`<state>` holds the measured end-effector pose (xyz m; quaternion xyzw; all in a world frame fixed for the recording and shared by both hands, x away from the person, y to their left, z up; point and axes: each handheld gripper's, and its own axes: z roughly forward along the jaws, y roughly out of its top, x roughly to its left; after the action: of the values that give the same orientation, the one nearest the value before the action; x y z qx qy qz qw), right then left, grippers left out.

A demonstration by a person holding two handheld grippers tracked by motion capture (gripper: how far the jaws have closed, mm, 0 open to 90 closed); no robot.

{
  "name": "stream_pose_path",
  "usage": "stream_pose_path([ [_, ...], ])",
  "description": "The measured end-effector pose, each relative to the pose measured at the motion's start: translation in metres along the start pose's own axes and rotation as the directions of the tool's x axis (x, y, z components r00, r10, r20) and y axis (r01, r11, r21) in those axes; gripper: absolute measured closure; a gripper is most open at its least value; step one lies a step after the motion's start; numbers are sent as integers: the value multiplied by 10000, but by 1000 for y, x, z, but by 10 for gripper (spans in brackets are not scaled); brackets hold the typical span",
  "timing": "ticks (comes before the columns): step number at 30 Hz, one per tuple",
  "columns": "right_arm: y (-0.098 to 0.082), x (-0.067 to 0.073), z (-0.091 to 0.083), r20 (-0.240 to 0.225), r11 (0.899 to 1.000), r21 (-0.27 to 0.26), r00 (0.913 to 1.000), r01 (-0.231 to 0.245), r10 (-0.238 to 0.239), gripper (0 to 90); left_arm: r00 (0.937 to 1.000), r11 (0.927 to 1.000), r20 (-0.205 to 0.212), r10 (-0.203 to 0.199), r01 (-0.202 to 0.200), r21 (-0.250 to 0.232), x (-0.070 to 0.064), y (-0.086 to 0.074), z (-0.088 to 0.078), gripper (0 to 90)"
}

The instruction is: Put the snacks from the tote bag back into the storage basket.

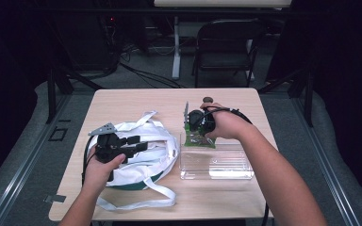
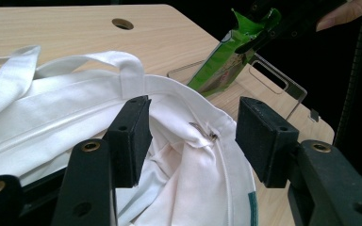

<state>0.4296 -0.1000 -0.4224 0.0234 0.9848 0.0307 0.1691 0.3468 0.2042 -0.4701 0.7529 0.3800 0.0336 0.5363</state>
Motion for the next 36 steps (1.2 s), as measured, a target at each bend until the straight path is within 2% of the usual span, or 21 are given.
stream_pose_path([
  [8, 9, -4, 16, 0, 9998, 16, 9998, 194, -194, 743, 9995, 9998, -260, -158, 156, -78, 3, -5, -11, 457],
  [16, 13, -6, 27, 39, 9996, 94, 9996, 279, -279, 743, 9993, 9997, -319, -209, 203, -168, 4, -7, -12, 463],
  [29, 10, -6, 34, 162, 9992, 152, 9992, 370, -372, 728, 9991, 9997, -382, -192, 186, -158, 4, -8, -13, 467],
  [34, 10, -7, 35, 118, 9993, 203, 9994, 325, -327, 683, 9991, 9996, -360, -213, 206, -210, 3, -8, -13, 466],
  [36, 10, -9, 34, -84, 9997, 137, 9997, 218, -217, 642, 9991, 9996, -378, -204, 196, -203, 4, -8, -14, 465],
])
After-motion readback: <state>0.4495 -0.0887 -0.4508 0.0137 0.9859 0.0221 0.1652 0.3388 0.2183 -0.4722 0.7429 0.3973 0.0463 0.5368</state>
